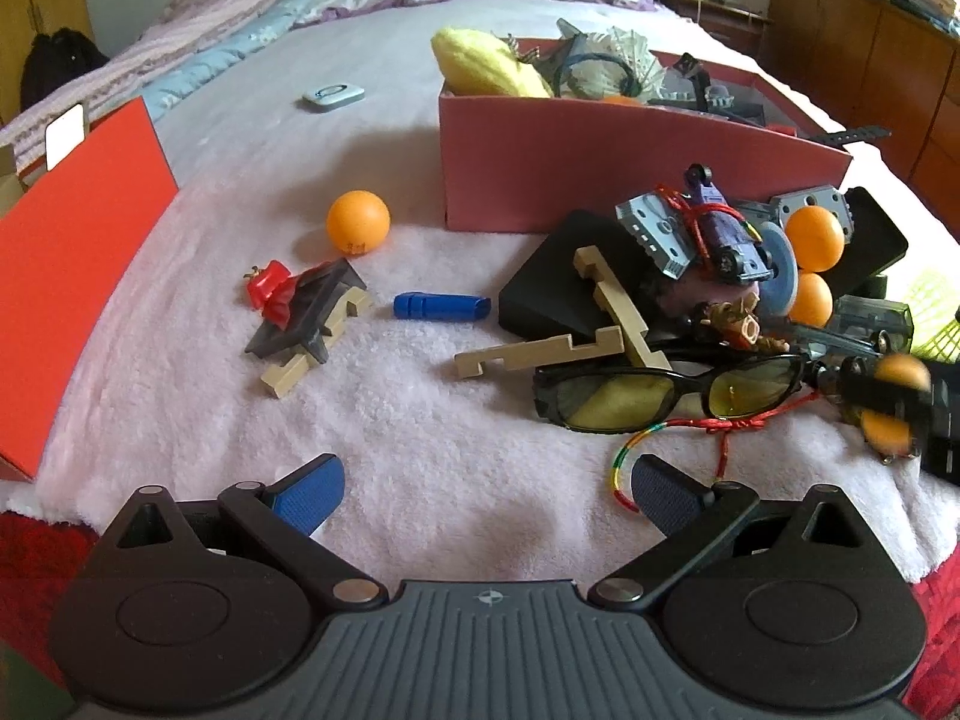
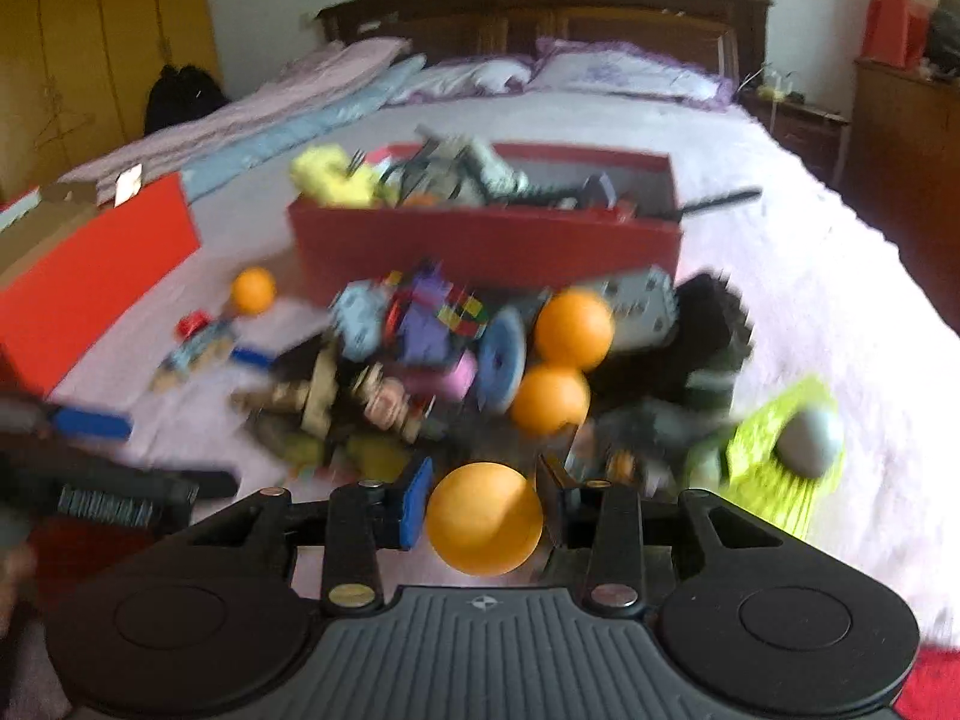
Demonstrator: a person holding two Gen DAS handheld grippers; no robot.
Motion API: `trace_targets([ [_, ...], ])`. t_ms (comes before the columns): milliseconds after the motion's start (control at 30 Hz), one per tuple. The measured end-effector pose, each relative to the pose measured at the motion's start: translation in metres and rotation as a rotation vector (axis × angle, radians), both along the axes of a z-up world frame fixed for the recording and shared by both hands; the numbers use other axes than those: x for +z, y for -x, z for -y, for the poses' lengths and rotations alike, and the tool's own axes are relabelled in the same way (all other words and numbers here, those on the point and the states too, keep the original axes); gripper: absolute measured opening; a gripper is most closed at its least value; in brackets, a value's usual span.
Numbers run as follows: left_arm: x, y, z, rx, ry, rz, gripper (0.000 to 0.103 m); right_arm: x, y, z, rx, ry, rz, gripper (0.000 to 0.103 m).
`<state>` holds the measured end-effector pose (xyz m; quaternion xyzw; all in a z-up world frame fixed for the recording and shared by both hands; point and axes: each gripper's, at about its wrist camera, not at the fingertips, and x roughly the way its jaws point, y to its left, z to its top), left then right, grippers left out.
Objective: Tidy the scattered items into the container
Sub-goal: 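Grasp the orange ping-pong ball with the right tool and lift it, then grasp the ping-pong ball with the left tool while the right tool releases it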
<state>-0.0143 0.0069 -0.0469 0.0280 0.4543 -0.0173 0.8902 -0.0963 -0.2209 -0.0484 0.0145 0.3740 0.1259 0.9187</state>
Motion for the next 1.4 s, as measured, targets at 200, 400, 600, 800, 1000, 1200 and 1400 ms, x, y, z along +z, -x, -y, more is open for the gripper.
trace_targets([
  [200,-0.001,0.002,0.002,-0.009,-0.005,-0.002,0.103,-0.02,0.03,-0.012,0.091,0.019,-0.078,0.042],
  [400,-0.002,0.009,0.01,-0.071,-0.007,0.01,0.103,-0.019,0.047,-0.006,0.046,0.0,-0.053,0.067],
  [600,-0.002,0.016,0.026,-0.17,0.004,0.025,0.103,-0.007,0.057,0.027,-0.073,-0.045,0.002,0.069],
  [800,0.005,0.027,0.052,-0.348,0.089,0.053,0.103,-0.007,0.05,0.061,-0.25,-0.076,0.023,0.069],
  [1000,0.001,0.032,0.108,-0.575,0.033,0.142,0.103,-0.005,0.042,0.073,-0.317,-0.098,0.043,0.069],
  [1200,-0.023,0.025,0.141,-0.663,-0.034,0.132,0.045,-0.004,0.046,0.082,-0.349,-0.095,0.039,0.069],
  [1400,-0.023,0.021,0.122,-0.604,0.052,0.115,0.04,-0.013,0.049,0.084,-0.341,-0.111,0.002,0.069],
])
